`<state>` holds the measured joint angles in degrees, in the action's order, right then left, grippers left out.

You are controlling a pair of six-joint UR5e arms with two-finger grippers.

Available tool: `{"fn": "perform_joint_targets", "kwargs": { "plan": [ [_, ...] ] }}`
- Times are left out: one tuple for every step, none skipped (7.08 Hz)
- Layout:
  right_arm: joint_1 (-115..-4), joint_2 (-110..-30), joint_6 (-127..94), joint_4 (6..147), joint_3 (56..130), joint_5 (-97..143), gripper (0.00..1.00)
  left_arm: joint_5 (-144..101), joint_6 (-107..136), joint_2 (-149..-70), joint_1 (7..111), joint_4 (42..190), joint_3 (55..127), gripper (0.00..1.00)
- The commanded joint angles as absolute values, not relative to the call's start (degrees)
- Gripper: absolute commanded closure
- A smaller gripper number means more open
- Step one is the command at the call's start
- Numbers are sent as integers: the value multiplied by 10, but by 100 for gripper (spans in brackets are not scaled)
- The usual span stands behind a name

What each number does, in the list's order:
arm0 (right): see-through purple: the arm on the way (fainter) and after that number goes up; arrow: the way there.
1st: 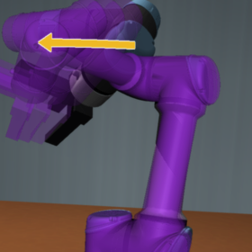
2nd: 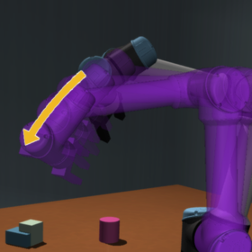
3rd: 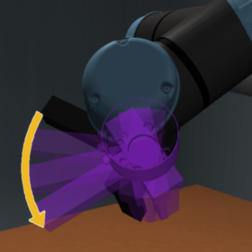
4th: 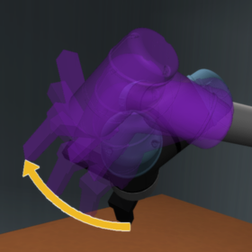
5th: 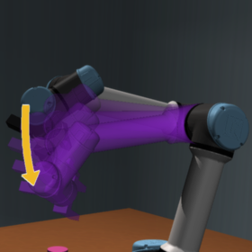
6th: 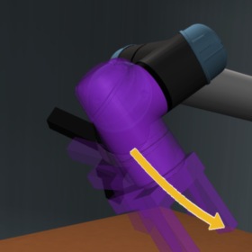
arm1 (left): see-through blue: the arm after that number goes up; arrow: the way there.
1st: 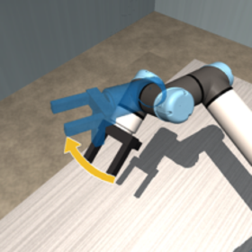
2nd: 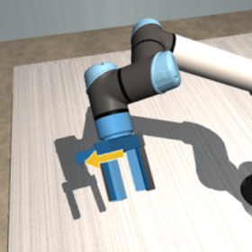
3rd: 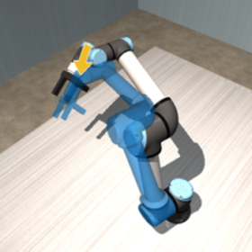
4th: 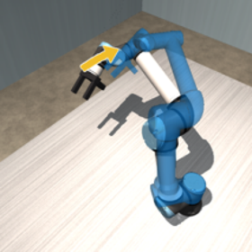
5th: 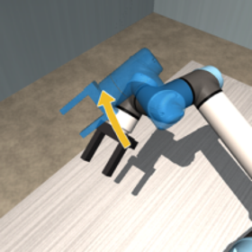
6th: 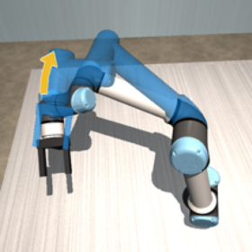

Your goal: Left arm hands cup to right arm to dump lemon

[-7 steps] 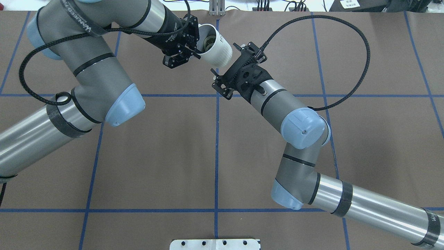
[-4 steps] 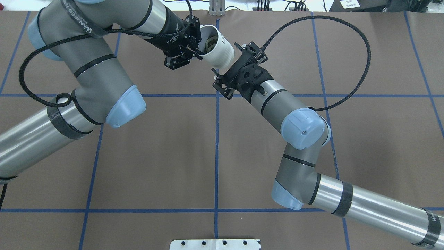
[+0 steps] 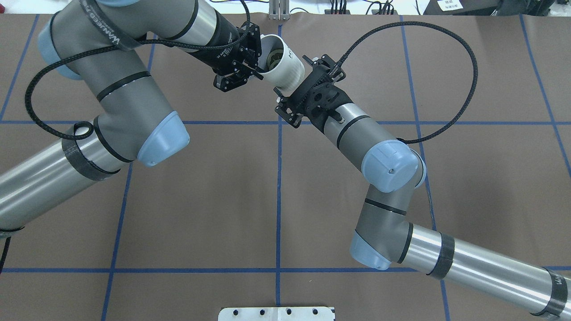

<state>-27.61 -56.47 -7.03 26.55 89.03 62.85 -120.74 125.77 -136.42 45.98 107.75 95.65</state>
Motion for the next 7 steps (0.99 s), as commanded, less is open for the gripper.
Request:
{"fn": "perform_joint_targets", "kwargs": {
  "plan": [
    [-276,-565,-70,265,890,628,6,-1208,1258,-1369,454,1078,956,100],
    [-276,-564,-70,265,890,628,6,-1208,1258,-1370,453,1078,956,100],
    [-276,-563,-70,265,890,628,6,-1208,1258,-1369,451,1078,956,100],
    [-276,-563,-70,265,890,628,6,-1208,1258,-1369,451,1078,957,100],
    [-276,-564,-70,265,890,622,6,-1208,1257,-1369,451,1078,957,100],
    [-276,-564,-70,265,890,620,6,-1209,1256,-1369,451,1078,961,100],
    [-276,-566,-70,265,890,620,6,-1209,1256,-1369,451,1078,962,100]
  ]
}}
